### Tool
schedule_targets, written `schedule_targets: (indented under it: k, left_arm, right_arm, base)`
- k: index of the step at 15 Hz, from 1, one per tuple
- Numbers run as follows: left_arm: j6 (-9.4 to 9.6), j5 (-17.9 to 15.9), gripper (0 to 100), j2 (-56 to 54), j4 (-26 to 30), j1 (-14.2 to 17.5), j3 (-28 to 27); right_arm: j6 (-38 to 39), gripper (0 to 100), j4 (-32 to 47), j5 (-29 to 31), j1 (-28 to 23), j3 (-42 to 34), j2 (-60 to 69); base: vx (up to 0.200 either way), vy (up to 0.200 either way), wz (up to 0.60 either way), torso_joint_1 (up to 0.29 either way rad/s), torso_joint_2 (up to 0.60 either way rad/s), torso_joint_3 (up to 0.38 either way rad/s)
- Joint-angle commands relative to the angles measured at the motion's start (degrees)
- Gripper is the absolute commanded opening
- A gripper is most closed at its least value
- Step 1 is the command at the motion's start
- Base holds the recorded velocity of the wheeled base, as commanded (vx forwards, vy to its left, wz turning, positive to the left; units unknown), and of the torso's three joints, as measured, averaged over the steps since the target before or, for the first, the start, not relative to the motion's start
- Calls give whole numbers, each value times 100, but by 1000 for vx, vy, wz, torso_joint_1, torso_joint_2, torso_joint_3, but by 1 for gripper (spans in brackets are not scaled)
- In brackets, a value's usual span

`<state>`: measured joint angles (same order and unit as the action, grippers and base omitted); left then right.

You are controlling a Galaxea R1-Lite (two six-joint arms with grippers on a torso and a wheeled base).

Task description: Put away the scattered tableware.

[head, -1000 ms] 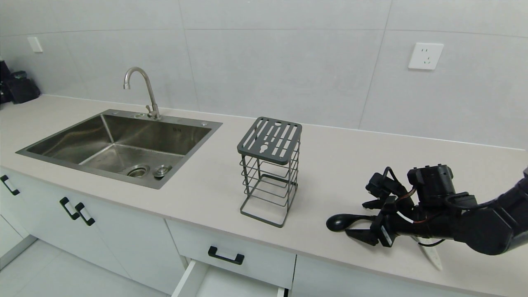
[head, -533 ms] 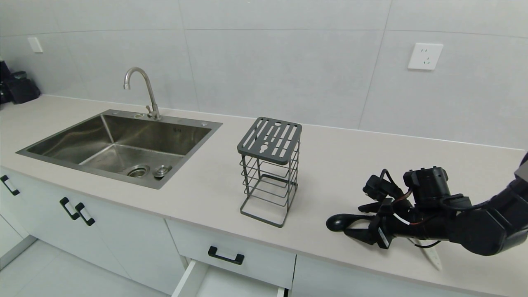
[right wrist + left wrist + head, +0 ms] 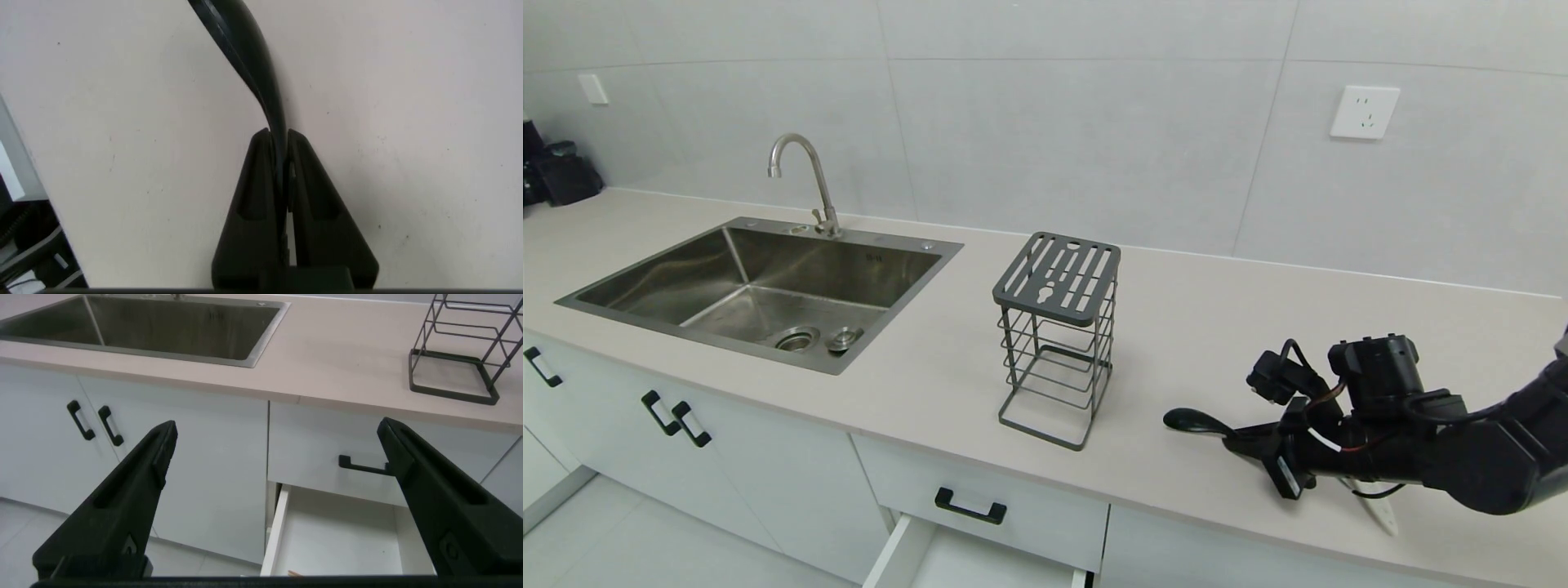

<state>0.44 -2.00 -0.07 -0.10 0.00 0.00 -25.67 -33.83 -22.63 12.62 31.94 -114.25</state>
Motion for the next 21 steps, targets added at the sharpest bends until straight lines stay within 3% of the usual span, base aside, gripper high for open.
schedule_targets:
  k: [1,14,21]
  left_arm:
    - [0,-2,100,7,1,0,0]
    - [0,-2,100,7,1,0,0]
    - [0,-2,100,7,1,0,0]
  right_arm:
    - [1,0,-10,-14,101,-21,237]
    - [98,0,-159,13,1173,-320,948]
    - [352,0,-273,162,2061,-302,948]
  base:
    - [0,0,0,0,0,0]
    - [0,0,0,0,0,0]
    - [0,0,0,0,0,0]
